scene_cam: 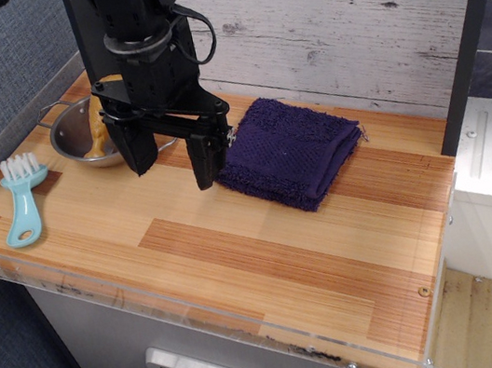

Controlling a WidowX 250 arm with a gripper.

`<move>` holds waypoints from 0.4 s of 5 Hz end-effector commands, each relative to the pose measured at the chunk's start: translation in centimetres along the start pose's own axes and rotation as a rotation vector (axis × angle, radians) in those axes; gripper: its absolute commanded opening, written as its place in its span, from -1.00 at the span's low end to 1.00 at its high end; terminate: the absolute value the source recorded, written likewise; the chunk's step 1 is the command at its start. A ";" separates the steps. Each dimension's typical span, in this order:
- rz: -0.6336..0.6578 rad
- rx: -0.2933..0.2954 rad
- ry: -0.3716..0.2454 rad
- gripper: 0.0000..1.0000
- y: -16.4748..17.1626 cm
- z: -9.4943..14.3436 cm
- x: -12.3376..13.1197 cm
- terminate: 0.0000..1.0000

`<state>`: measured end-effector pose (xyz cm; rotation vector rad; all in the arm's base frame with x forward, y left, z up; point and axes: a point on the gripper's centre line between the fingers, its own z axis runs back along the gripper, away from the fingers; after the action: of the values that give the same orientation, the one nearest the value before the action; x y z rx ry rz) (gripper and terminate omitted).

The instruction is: Move the purple cloth and place it at the far edge of the table.

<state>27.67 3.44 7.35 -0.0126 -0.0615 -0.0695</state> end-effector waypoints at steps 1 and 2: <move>0.000 0.000 0.000 1.00 0.0 0.0 0.0 -1.00; -0.017 -0.003 -0.038 1.00 -1.2 -0.1 2.8 -1.00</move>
<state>30.12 1.84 6.40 -0.0227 -0.0648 -0.0810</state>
